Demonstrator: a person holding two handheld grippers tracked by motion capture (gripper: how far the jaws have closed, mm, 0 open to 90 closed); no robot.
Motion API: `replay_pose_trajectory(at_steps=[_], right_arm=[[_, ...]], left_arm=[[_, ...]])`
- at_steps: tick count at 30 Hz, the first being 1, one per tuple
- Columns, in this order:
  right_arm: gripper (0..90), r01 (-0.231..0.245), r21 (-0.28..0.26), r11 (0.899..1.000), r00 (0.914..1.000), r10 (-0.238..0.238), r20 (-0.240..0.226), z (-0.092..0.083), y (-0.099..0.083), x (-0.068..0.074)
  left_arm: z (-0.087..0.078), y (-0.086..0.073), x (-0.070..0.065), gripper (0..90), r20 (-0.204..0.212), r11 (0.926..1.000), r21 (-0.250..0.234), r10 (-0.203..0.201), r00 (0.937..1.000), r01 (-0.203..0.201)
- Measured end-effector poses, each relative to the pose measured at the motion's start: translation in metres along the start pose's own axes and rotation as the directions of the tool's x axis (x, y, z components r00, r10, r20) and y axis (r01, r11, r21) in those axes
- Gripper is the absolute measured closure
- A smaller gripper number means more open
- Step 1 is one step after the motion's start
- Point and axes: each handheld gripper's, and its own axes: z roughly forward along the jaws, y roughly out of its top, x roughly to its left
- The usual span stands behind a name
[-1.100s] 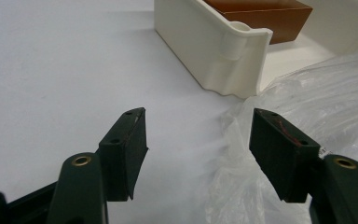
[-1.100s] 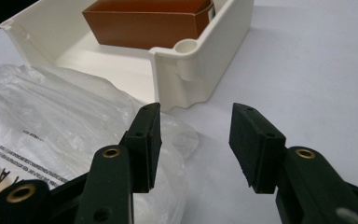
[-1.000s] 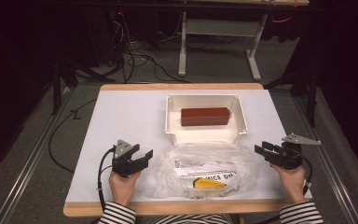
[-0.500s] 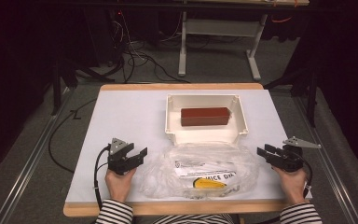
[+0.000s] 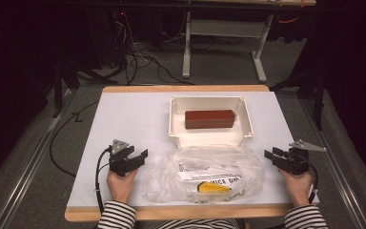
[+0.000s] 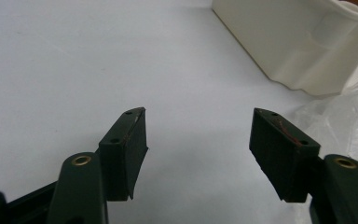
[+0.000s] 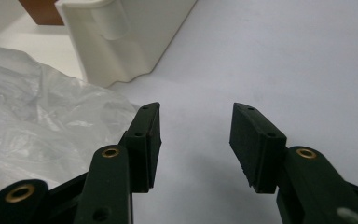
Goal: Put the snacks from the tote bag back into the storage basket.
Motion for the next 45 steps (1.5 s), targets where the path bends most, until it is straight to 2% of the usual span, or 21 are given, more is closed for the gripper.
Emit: replay_pose_trajectory(at_steps=[10, 16, 20, 24, 29, 35, 40, 45], right_arm=[[53.6, -0.002, 0.007, 1.0, 0.9989, 0.002, 0.047, 0.007, -0.005, -0.004], [53.5, 0.021, 0.016, 1.0, 0.9977, -0.022, 0.064, 0.01, -0.004, -0.002], [52.1, 0.03, 0.019, 0.999, 0.9968, -0.031, 0.074, 0.011, -0.005, -0.002], [49.5, 0.019, 0.018, 1.0, 0.9965, -0.02, 0.081, 0.011, -0.006, -0.001], [47.7, 0.004, 0.013, 1.0, 0.9962, -0.005, 0.087, 0.011, -0.006, -0.002], [46.1, 0.017, 0.008, 1.0, 0.9941, -0.018, 0.107, 0.01, -0.006, -0.001], [45.7, 0.018, 0.015, 1.0, 0.9934, -0.02, 0.113, 0.011, -0.006, 0.0], [45.3, 0.019, 0.02, 1.0, 0.9922, -0.022, 0.123, 0.012, -0.006, 0.0]], left_arm=[[0.006, -0.002, 0.002, 36.8, -0.02, 1.0, 0.008, -0.005, 0.9998, 0.005], [0.007, -0.003, 0.002, 36.8, -0.029, 1.0, 0.006, -0.007, 0.9996, 0.007], [0.008, -0.003, 0.001, 36.8, -0.033, 0.9999, 0.013, 0.001, 0.9994, 0.0], [0.008, -0.004, 0.0, 35.9, -0.036, 0.9999, 0.013, 0.009, 0.9993, -0.009], [0.008, -0.004, 0.0, 35.6, -0.031, 0.9999, 0.012, 0.01, 0.9995, -0.009], [0.007, -0.005, -0.001, 34.9, -0.031, 0.9999, 0.005, 0.015, 0.9994, -0.015], [0.005, -0.005, 0.001, 34.6, -0.02, 1.0, -0.006, 0.001, 0.9998, -0.001], [0.005, -0.006, 0.0, 34.6, -0.023, 0.9999, -0.008, 0.013, 0.9996, -0.013]])
